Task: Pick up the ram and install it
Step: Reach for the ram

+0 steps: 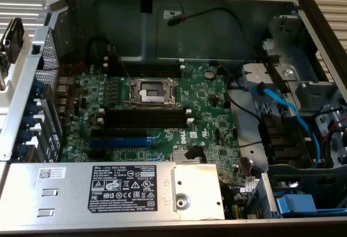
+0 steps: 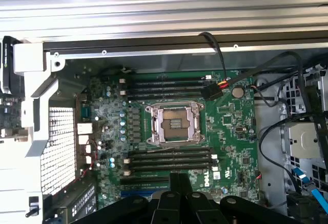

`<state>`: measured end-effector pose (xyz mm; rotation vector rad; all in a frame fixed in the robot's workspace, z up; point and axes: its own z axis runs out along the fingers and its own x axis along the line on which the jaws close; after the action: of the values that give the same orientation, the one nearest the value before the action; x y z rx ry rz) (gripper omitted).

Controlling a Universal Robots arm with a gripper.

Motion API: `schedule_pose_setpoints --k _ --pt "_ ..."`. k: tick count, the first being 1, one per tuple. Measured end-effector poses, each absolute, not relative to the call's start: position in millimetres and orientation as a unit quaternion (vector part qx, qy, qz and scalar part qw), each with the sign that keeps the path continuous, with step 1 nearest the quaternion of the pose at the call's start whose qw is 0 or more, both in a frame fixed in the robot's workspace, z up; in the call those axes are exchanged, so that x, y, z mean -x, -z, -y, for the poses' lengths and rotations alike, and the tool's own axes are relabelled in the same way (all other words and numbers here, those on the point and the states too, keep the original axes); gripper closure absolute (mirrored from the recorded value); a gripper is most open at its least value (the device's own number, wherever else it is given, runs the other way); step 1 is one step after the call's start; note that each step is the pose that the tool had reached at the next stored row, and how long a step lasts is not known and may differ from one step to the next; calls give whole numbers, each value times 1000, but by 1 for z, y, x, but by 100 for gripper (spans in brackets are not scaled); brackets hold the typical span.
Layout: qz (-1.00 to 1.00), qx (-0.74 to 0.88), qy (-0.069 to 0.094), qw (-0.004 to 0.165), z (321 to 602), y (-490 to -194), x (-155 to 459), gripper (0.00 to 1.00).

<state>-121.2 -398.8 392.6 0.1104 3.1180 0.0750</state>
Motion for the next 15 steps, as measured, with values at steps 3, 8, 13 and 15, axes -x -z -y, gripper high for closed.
schedule_pose_setpoints --k 3,8,13,15 --pt "-999 -35 -24 10 396 -393 121 90" --pt "-999 -35 -23 10 384 -393 124 90" --pt "-999 -35 -22 10 375 -393 140 90" --pt "-999 -35 -22 10 375 -393 149 90"
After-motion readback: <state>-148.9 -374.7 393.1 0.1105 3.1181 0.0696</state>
